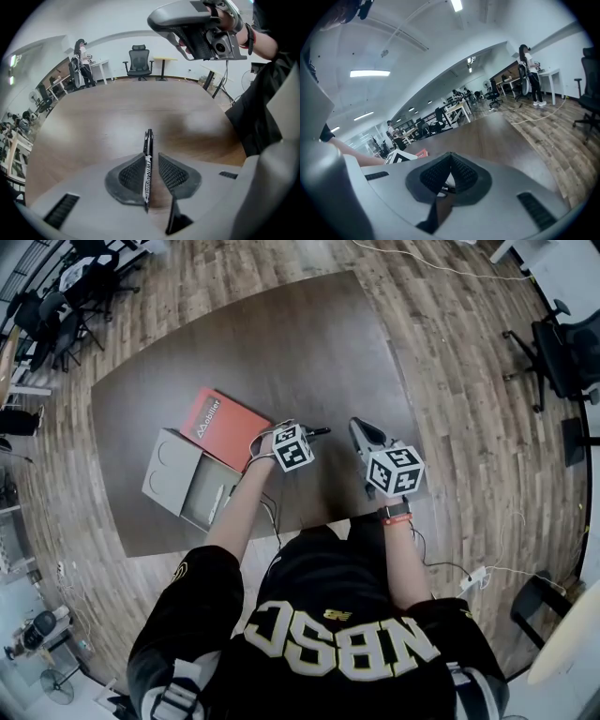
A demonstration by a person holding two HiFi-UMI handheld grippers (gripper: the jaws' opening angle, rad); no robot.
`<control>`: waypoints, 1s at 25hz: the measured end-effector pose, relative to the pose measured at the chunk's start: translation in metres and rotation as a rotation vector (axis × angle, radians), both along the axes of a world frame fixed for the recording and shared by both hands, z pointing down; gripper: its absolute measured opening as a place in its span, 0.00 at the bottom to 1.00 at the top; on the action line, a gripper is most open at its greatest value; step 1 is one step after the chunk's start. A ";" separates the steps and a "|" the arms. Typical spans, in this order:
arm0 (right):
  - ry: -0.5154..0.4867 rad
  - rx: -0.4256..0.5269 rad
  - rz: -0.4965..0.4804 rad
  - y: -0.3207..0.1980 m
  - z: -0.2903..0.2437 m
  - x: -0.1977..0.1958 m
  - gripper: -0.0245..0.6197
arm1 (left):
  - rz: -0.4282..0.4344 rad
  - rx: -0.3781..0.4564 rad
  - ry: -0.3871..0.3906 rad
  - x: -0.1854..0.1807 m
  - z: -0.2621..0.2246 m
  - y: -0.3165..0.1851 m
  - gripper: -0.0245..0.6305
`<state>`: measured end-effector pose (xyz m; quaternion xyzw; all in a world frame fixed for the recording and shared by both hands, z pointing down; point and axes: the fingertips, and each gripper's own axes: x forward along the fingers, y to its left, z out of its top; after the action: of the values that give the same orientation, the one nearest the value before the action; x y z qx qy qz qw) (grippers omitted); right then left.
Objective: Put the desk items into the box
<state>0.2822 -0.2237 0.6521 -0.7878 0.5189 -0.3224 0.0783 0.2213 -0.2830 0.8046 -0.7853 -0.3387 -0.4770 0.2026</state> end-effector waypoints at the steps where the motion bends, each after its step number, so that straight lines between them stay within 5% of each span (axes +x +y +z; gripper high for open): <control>1: 0.000 0.002 0.000 0.000 0.000 0.000 0.05 | 0.005 -0.005 -0.009 -0.002 0.001 0.002 0.18; 12: 0.013 0.035 -0.018 -0.002 -0.011 0.009 0.05 | -0.069 -0.014 -0.002 0.000 -0.006 0.005 0.12; 18: 0.035 0.053 -0.069 -0.022 -0.021 0.003 0.05 | -0.112 -0.015 0.076 0.003 -0.038 -0.003 0.12; 25: 0.062 0.079 -0.140 -0.050 -0.033 -0.005 0.05 | -0.297 -0.077 0.115 0.000 -0.075 -0.021 0.12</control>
<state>0.2770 -0.2734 0.6194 -0.7554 0.5874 -0.2818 0.0701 0.2209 -0.3037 0.7297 -0.8600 -0.2247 -0.4425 0.1189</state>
